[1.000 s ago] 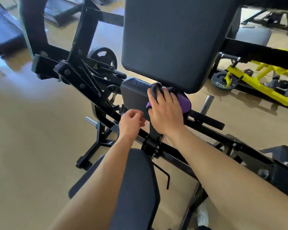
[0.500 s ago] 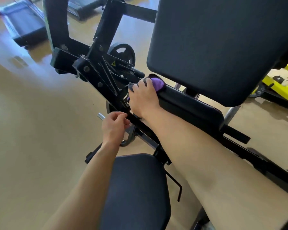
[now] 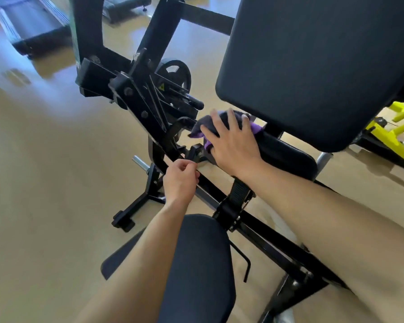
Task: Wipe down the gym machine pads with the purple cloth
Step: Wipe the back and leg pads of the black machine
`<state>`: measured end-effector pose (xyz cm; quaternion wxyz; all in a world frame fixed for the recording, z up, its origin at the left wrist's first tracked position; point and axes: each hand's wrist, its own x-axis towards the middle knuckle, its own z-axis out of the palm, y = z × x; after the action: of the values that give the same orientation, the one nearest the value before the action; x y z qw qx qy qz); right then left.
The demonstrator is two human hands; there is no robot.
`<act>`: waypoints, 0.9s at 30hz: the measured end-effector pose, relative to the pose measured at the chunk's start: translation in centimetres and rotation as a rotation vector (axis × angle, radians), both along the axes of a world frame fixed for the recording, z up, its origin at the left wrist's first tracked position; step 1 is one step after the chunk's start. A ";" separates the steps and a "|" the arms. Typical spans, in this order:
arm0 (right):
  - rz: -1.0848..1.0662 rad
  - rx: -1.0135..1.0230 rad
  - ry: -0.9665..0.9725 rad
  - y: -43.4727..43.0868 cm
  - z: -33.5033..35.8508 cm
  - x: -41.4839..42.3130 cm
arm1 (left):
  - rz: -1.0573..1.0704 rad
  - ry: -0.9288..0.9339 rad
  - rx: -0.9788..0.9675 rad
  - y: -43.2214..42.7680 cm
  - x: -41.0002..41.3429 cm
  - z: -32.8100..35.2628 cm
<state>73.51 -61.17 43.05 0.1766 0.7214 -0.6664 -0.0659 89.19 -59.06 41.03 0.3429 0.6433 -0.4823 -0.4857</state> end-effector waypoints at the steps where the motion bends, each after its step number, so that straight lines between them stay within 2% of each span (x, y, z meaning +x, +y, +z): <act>1: 0.002 0.026 0.063 -1.3 0.1 0.7 | 0.011 0.003 0.003 -0.2 0.5 -0.3; 7: -0.042 0.240 0.558 -5.2 0.2 6.2 | 0.050 0.015 -0.005 -1.5 3.4 -1.8; 10: -0.011 0.398 0.621 -5.3 -1.4 7.7 | 0.080 0.043 0.007 -1.2 4.3 -2.5; 13: -0.238 0.314 0.685 -4.8 -3.0 8.3 | 0.086 0.055 0.012 -0.1 4.9 -3.1; 16: 0.115 0.581 0.678 -4.7 -6.1 7.3 | 0.074 0.026 -0.007 0.7 5.5 -3.3; 19: 0.224 0.527 0.605 -4.5 -4.5 6.6 | 0.104 0.038 0.010 0.8 5.5 -3.1; 24: 0.281 0.472 0.599 0.3 -6.7 3.9 | 0.113 0.034 0.051 1.3 4.4 -3.0; 27: 0.190 0.434 0.448 4.3 -6.6 0.2 | 0.086 0.018 0.088 2.1 3.0 -3.0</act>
<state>73.75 -56.89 36.41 0.1665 0.7687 -0.5110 -0.3468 92.21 -56.93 38.03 0.3395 0.6736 -0.4292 -0.4969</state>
